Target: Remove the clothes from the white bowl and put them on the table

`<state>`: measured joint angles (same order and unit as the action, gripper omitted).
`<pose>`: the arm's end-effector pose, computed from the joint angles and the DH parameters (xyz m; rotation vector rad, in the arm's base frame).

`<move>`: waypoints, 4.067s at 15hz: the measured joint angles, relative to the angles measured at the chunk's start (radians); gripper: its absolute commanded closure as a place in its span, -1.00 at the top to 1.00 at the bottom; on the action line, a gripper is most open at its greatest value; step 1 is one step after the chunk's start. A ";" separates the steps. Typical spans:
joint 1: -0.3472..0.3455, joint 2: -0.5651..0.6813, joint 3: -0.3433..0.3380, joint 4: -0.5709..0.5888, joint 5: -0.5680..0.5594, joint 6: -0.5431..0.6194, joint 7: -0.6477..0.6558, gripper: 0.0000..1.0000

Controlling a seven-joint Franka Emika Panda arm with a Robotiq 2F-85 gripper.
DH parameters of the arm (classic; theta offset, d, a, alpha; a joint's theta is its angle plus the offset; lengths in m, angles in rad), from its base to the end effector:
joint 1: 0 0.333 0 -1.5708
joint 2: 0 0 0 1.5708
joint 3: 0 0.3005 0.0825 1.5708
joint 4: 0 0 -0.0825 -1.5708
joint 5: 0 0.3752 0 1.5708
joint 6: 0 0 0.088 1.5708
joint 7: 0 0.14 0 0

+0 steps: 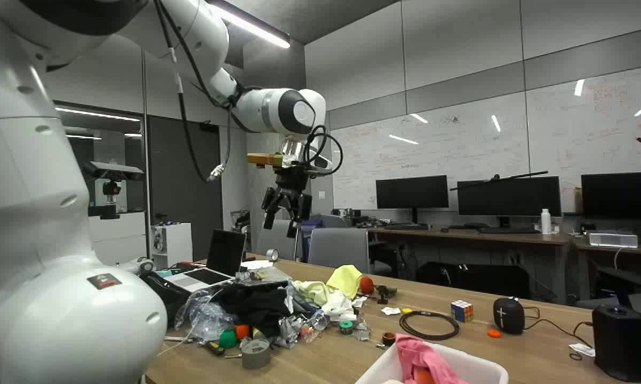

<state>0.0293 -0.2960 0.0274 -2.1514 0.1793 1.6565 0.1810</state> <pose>0.4317 0.0486 0.4655 -2.9708 0.2375 0.3249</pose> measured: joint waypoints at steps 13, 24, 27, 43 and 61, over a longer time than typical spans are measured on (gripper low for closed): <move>-0.053 0.018 -0.022 0.001 -0.014 0.034 0.017 1.00; -0.164 0.169 -0.096 0.001 -0.194 0.349 0.129 1.00; -0.171 0.240 -0.115 0.005 -0.215 0.406 0.138 1.00; -0.211 0.564 -0.176 0.046 -0.051 0.576 -0.018 1.00; -0.282 0.817 -0.176 0.101 0.069 0.569 -0.019 1.00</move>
<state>-0.2528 0.5207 -0.1491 -2.0506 0.2487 2.2254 0.1620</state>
